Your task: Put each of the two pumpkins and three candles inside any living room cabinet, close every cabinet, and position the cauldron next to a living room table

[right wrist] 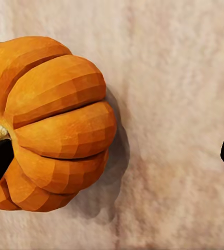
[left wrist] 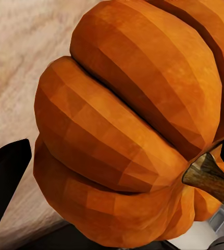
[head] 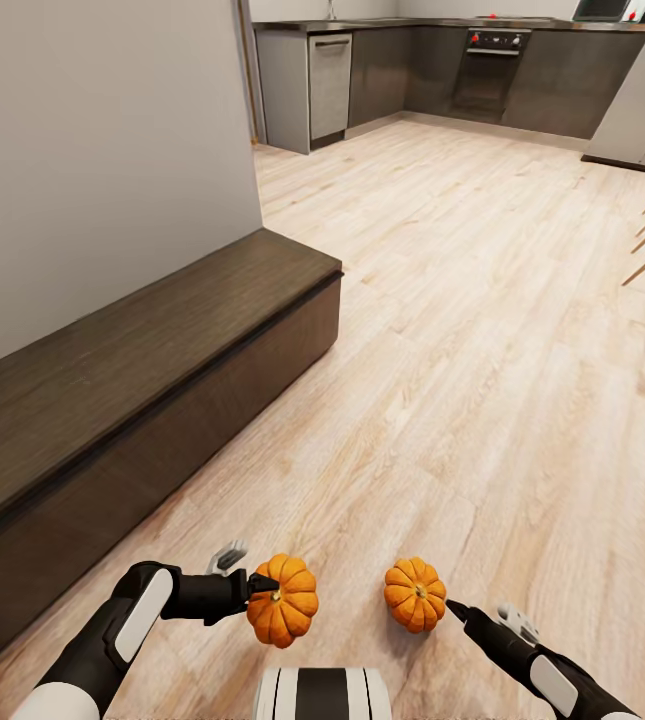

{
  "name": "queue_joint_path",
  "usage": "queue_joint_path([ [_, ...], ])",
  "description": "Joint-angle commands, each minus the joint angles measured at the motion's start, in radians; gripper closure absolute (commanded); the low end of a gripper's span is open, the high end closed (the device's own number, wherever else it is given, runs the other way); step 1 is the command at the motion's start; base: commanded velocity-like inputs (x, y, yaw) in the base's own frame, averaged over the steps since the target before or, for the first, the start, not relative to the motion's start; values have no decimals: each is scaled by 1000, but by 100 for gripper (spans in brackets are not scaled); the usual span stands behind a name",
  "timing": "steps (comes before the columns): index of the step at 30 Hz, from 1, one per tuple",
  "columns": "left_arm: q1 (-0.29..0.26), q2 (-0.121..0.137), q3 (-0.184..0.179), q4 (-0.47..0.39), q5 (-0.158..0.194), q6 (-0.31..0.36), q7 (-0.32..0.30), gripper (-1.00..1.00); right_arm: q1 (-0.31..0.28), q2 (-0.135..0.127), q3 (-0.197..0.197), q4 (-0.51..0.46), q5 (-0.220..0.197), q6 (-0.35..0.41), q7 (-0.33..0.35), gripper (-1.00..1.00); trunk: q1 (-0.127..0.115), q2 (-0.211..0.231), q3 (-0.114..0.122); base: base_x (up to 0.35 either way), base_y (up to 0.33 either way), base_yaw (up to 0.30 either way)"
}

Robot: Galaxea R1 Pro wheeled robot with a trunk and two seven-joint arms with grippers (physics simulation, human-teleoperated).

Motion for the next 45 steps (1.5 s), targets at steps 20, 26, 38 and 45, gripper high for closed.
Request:
queue_joint_path([
  [20,0,1,1,0,-7,1,-8,100,0,1,4,-1,-9,-2,2,-100,2,-1,-16,34,17,0],
  [26,0,1,0,0,-7,1,-8,100,0,1,4,-1,-9,-2,2,-100,2,-1,-16,28,16,0],
  [38,0,0,-2,-1,-7,1,-8,100,0,1,4,-1,-9,-2,1,-100,2,-1,-16,45,39,0],
  [45,0,1,-1,-2,-7,1,-32,100,0,1,4,-1,-9,-2,1,-100,2,-1,-16,0,0,0],
])
